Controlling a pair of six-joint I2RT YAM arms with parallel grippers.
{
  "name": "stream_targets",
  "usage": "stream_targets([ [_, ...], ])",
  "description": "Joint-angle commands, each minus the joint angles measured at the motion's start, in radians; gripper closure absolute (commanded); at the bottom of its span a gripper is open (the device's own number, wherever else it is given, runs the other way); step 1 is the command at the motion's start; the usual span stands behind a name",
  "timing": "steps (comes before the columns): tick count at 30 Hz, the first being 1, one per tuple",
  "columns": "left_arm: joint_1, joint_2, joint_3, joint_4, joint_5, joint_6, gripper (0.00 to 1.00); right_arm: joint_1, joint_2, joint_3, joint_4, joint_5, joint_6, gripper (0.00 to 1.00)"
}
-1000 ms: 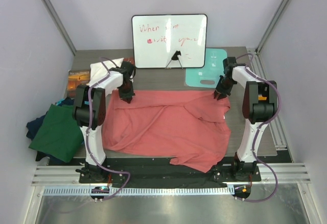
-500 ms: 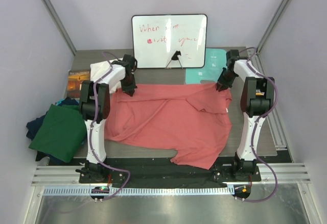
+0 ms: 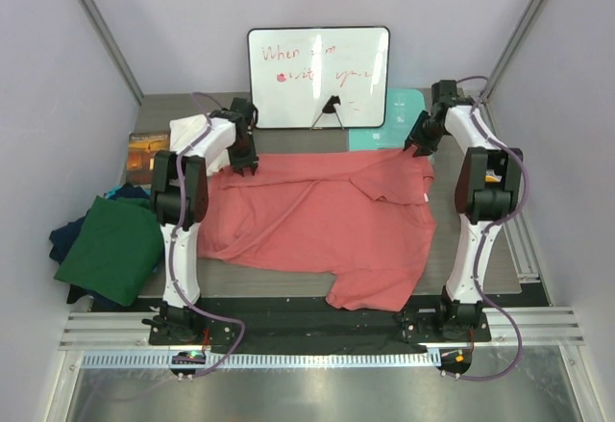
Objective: Fold and stack the t-shirts
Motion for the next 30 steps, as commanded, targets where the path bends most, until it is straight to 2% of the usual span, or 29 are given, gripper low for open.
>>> stream_targets([
  [1, 0.014, -0.144, -0.019, 0.048, -0.011, -0.011, 0.64, 0.002, -0.299, -0.088, 0.062, -0.081, -0.010, 0.58],
  [6, 0.012, -0.227, -0.101, 0.051, 0.047, -0.028, 0.64, 0.034, -0.397, -0.265, 0.026, -0.199, -0.026, 0.54],
  [11, 0.012, -0.291, -0.235, 0.062, 0.044, -0.028, 0.64, 0.203, -0.405, -0.392, 0.032, -0.134, -0.073, 0.53],
  [14, 0.011, -0.328, -0.294, 0.067, 0.041, -0.028, 0.65, 0.242, -0.373, -0.434, 0.044, -0.102, -0.076, 0.53],
  [18, 0.012, -0.382, -0.331, 0.070, 0.029, -0.026, 0.65, 0.275, -0.333, -0.452, 0.056, -0.062, -0.078, 0.53],
  [30, -0.009, -0.411, -0.357, 0.057, 0.025, -0.028, 0.65, 0.288, -0.241, -0.449, 0.073, -0.010, -0.096, 0.53],
])
